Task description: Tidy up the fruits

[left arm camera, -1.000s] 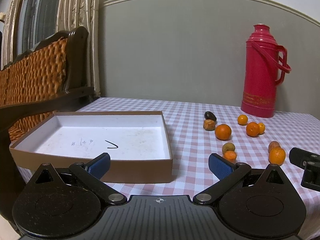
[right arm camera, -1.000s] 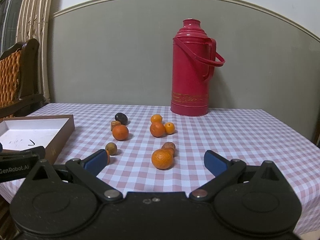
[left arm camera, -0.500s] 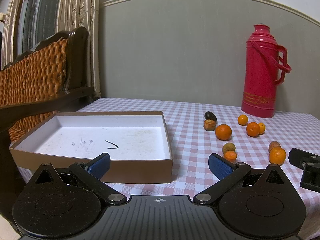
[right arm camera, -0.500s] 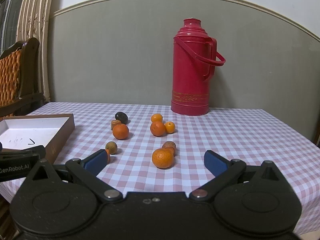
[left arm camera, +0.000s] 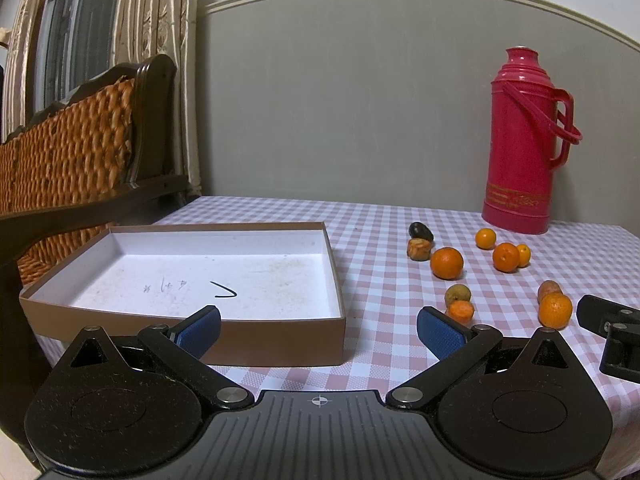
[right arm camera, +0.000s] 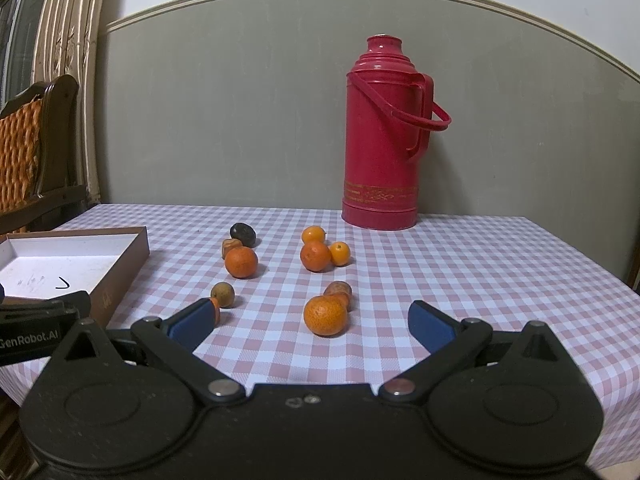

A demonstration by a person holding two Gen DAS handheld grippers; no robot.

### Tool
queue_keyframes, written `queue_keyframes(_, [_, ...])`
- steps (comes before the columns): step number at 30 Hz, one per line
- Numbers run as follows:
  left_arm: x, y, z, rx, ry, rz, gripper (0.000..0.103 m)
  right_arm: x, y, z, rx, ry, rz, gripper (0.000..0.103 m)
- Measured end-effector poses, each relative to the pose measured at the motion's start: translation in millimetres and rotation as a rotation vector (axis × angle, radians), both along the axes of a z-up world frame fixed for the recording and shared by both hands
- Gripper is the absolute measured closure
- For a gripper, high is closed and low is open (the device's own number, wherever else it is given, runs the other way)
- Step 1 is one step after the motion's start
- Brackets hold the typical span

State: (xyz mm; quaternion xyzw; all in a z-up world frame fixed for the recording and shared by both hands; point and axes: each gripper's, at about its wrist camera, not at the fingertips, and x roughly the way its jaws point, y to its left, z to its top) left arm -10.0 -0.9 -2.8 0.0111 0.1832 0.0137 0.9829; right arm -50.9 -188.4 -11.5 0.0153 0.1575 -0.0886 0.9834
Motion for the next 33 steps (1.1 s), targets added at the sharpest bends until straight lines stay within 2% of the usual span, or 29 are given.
queue_keyframes(33, [-0.2,-3.5,1.2,0.009,-0.005,-0.008,0.000,-0.3,0.2,0.8,0.001,-0.003,-0.003,0.006])
